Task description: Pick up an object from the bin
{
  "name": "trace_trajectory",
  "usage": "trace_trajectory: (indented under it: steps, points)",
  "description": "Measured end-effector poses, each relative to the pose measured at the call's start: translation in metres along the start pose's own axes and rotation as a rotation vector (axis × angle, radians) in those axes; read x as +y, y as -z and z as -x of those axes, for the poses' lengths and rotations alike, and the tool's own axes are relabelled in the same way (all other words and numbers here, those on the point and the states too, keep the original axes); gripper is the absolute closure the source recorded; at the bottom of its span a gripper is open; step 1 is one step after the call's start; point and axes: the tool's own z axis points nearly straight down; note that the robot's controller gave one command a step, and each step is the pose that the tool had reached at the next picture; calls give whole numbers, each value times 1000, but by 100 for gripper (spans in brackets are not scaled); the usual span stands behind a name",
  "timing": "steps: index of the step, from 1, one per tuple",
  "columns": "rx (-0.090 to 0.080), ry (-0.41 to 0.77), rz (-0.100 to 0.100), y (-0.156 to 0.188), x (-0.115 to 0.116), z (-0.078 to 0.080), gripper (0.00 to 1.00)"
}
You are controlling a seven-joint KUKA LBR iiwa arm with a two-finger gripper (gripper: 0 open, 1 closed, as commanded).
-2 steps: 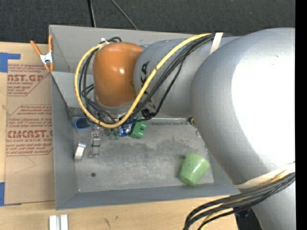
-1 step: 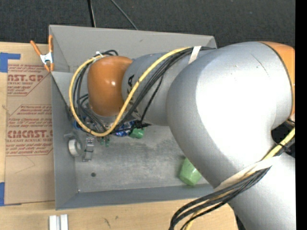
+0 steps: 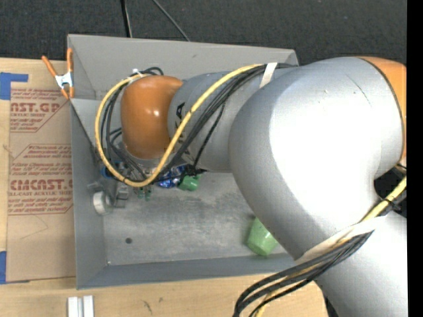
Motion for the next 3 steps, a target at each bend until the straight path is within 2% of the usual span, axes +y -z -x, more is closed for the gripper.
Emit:
trace_trajectory:
  steps: [1,2,3]
  points:
    - [4,45,-3,2,4,-53,100]
    - [1,42,0,2,4,-50,0]
    - [-3,189,-2,79,-56,-81,0]
